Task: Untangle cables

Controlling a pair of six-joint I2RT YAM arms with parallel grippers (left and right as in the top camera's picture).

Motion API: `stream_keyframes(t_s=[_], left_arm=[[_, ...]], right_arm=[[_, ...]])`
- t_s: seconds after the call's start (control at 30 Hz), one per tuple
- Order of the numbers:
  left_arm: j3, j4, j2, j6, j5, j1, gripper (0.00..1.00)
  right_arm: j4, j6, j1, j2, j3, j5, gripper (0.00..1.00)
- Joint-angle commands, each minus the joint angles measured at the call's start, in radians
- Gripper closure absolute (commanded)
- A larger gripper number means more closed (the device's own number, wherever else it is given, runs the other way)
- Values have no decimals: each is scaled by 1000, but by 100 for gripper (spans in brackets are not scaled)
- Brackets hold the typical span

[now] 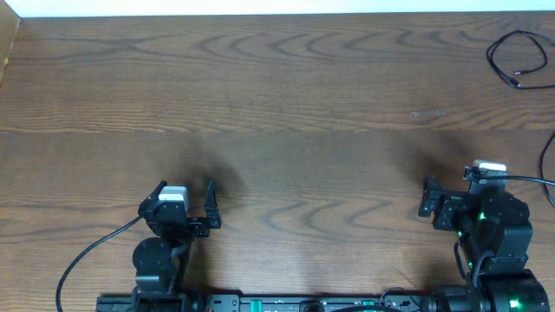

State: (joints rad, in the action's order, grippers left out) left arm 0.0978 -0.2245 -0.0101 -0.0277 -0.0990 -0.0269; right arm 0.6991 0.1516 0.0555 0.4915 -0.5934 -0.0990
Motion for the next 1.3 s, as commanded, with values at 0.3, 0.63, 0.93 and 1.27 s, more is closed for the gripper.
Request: stream_keyframes(t_s=[0.3, 0.63, 0.93, 1.27], left_arm=[[-94, 170, 9, -13, -10, 23, 2], [-94, 160, 9, -13, -9, 23, 2], [-94, 161, 9, -12, -12, 23, 2], [-94, 163, 9, 22, -21, 23, 2]], right_arm=[[2, -7, -5, 2, 2, 4, 1], [2, -7, -5, 2, 2, 4, 1], [2, -7, -5, 2, 2, 4, 1], [2, -7, -5, 2, 2, 4, 1]])
